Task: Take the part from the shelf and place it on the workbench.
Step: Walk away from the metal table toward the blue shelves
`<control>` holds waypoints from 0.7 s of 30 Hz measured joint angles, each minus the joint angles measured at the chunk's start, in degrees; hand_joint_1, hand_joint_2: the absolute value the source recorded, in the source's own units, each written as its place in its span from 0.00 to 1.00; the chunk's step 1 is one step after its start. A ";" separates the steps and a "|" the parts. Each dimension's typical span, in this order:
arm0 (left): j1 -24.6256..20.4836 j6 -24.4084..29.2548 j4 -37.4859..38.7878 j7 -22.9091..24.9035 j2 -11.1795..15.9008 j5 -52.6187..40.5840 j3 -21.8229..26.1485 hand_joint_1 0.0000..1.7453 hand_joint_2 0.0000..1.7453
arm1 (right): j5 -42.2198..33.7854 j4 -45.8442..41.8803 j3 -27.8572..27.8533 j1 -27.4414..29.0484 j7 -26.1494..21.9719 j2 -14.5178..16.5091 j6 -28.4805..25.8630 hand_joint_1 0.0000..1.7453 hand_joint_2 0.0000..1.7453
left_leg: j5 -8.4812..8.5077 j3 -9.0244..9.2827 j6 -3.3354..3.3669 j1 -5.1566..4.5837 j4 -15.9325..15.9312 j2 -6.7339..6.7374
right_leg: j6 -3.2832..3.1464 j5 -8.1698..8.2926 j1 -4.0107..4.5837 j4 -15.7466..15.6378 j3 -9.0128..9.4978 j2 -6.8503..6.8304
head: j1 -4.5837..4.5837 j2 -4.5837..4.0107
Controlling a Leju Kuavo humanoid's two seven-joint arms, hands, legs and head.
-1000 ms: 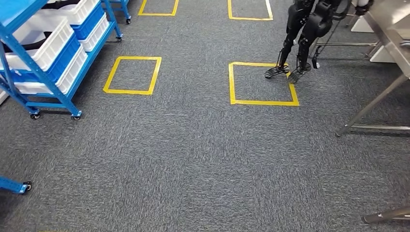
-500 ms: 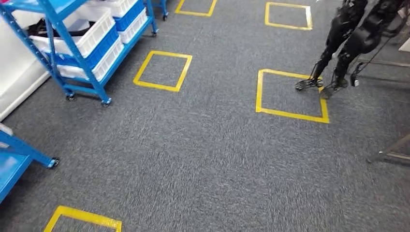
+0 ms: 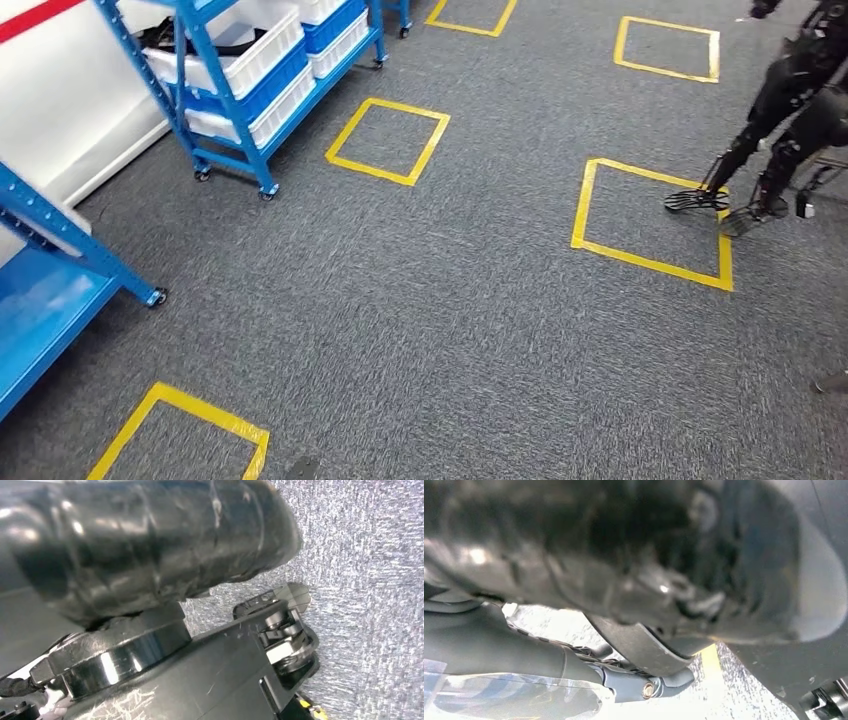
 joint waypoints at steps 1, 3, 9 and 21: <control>0.04 0.01 0.01 0.15 -0.08 0.14 0.34 0.00 0.00 | -0.02 0.02 0.00 -0.02 0.01 -0.01 -0.07 0.00 0.00 | 0.02 -0.03 0.24 -0.14 -0.12 -0.54 | 0.28 -0.07 0.14 -0.11 0.16 -0.48 | 0.05 0.00; 0.27 0.01 0.02 0.51 -0.27 0.32 0.83 0.00 0.00 | -0.13 0.04 0.00 -0.08 0.03 -0.03 -0.11 0.00 0.00 | 0.28 0.33 0.70 0.15 -0.75 -1.74 | 0.85 -0.57 0.18 -0.01 0.43 -0.32 | 0.17 0.00; 0.04 -0.32 0.09 1.06 -0.56 -0.52 1.04 0.00 0.00 | -0.53 0.08 0.00 -0.09 -0.30 -0.09 -0.47 0.00 0.00 | 0.63 0.79 1.76 0.56 -1.42 -5.67 | 1.82 -7.10 -0.30 15.62 -7.24 5.65 | 0.81 0.00; 0.40 -0.84 0.37 0.85 -0.62 -2.16 1.06 0.00 0.00 | -0.93 0.09 0.00 0.12 -1.08 0.03 -0.59 0.00 0.00 | -2.69 -3.25 -1.14 0.70 5.63 -7.07 | -0.45 1.40 -1.04 0.18 -1.24 6.49 | 0.03 0.00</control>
